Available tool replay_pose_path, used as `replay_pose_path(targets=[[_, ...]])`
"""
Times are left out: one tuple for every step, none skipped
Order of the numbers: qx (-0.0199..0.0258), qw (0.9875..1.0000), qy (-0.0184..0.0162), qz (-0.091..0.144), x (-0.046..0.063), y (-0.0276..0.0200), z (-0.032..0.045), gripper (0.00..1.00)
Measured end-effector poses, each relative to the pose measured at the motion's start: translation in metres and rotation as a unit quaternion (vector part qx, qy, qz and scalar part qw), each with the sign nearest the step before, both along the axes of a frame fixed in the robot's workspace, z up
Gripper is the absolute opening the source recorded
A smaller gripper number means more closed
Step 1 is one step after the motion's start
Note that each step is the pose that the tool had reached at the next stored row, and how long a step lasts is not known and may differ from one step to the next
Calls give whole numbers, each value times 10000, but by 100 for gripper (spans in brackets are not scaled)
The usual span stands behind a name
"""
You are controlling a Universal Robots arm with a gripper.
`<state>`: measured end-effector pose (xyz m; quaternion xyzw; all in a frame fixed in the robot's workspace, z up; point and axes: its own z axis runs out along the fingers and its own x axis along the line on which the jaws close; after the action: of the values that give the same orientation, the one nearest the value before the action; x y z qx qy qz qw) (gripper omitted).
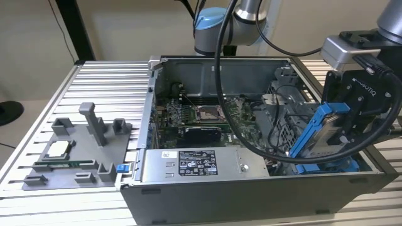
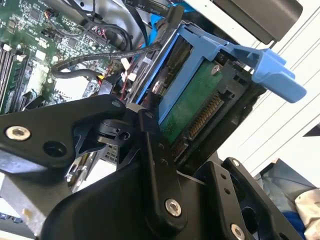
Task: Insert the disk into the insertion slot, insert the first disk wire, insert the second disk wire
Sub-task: 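Insert the disk into the insertion slot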
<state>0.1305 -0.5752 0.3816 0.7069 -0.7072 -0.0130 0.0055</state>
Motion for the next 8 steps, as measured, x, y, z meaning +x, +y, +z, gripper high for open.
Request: replay_pose_path(targets=[[0, 10000, 0, 0, 0, 0, 0, 0], [0, 10000, 0, 0, 0, 0, 0, 0], [0, 10000, 0, 0, 0, 0, 0, 0], [0, 10000, 0, 0, 0, 0, -1, 0], [0, 10000, 0, 0, 0, 0, 0, 0], [0, 10000, 0, 0, 0, 0, -1, 0], [0, 10000, 0, 0, 0, 0, 0, 0], [0, 10000, 0, 0, 0, 0, 0, 0]])
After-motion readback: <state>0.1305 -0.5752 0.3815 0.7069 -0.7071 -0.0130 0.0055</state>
